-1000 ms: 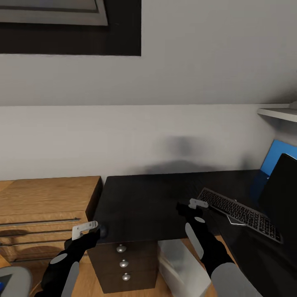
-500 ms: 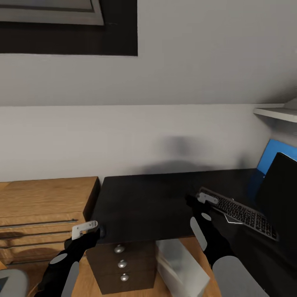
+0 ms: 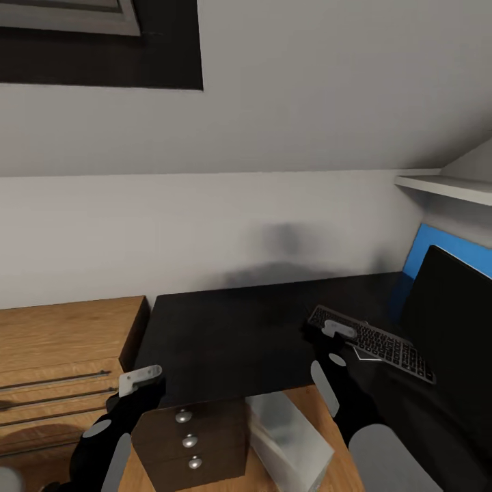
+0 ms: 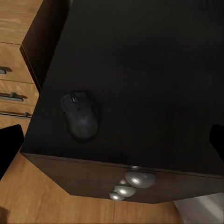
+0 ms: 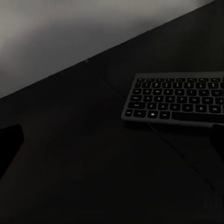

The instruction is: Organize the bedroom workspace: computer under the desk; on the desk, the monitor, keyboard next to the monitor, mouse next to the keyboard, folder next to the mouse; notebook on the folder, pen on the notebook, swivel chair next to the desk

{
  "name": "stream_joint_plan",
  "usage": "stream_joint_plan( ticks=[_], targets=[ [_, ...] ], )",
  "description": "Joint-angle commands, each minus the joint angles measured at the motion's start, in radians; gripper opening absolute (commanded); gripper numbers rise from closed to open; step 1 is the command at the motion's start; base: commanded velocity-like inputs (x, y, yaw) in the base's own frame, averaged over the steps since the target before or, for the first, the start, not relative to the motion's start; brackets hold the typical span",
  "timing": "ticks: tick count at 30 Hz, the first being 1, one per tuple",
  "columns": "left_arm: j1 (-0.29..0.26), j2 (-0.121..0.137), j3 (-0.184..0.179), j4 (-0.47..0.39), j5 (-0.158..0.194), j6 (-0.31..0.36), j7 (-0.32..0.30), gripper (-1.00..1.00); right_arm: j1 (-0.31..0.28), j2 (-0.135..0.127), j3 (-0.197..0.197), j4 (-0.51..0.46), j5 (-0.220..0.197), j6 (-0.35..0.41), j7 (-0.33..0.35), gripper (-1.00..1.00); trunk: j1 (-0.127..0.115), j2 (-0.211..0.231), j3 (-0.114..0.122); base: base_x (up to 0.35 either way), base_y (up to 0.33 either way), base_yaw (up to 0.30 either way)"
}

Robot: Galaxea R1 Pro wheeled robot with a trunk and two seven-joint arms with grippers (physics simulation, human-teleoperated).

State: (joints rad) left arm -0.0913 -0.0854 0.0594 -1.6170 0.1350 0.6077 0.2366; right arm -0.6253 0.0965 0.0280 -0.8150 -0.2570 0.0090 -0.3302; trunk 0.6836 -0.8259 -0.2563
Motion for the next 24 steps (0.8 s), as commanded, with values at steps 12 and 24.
stream_joint_plan(
  ticks=[12,24],
  targets=[
    [-0.001,0.000,0.000,-0.001,0.009,0.004,0.007,1.00,0.000,0.002,0.032,-0.001,-0.010,-0.001,-0.001,1.00,0.000,-0.001,-0.002,0.000,0.000,-0.003],
    [-0.001,0.001,0.012,-0.001,0.009,0.004,0.007,1.00,0.001,0.002,0.033,-0.002,-0.008,-0.001,0.000,1.00,0.000,-0.001,-0.002,0.000,0.000,0.000]
  ],
)
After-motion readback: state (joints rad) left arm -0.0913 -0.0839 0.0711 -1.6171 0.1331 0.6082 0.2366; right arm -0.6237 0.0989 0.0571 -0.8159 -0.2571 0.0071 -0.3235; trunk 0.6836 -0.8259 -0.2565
